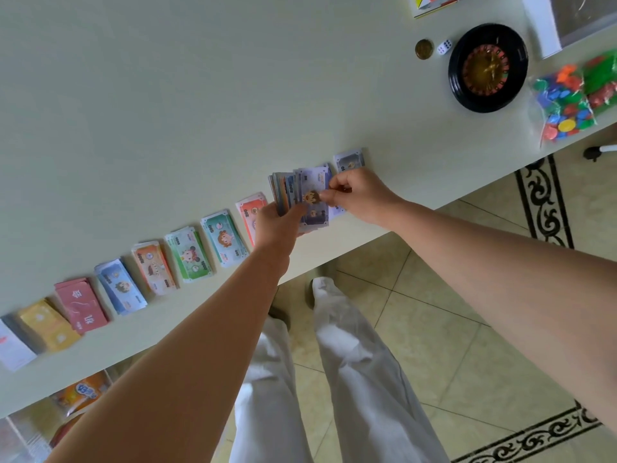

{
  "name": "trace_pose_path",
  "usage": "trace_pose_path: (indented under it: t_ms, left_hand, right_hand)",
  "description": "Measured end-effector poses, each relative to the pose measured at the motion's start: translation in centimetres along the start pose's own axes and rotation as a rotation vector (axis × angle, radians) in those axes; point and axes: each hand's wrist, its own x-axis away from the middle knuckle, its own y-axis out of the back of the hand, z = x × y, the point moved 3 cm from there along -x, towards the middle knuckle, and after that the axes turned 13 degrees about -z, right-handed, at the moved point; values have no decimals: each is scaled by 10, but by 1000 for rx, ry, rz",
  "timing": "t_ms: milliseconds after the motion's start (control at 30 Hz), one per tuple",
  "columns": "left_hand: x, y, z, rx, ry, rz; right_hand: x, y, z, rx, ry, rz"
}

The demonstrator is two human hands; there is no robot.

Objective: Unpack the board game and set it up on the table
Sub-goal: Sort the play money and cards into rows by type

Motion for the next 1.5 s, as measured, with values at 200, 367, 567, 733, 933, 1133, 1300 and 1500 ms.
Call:
trace_pose_path:
  t_ms: [200, 367, 567, 733, 933, 1133, 1300, 1500]
  left_hand:
    - [-5, -6, 0, -29, -20, -44]
    - [-12, -4, -1, -85, -87, -149]
    - [-17, 1, -1, -87, -116, -210]
    - [-12, -6, -6, -81, -128, -162]
    - [3, -22, -17, -14, -45, -59]
    - [14, -38, -23, 44, 31, 81]
    - [8, -40, -19, -13, 0, 20]
    - [3, -34, -14, -11, -37, 8]
  right_hand:
    - [-3, 6, -6, 43, 14, -102]
    - [-11, 9, -16, 171, 27, -239]
    - [-12, -2, -8, 434, 68, -303]
    - [-11, -1, -6, 293, 76, -326]
    - [-4, 12, -6, -112, -11, -142]
    - [-9, 41, -30, 21, -85, -273]
    - [-14, 47, -41, 176, -84, -392]
    - [-17, 40, -44, 331, -177, -471]
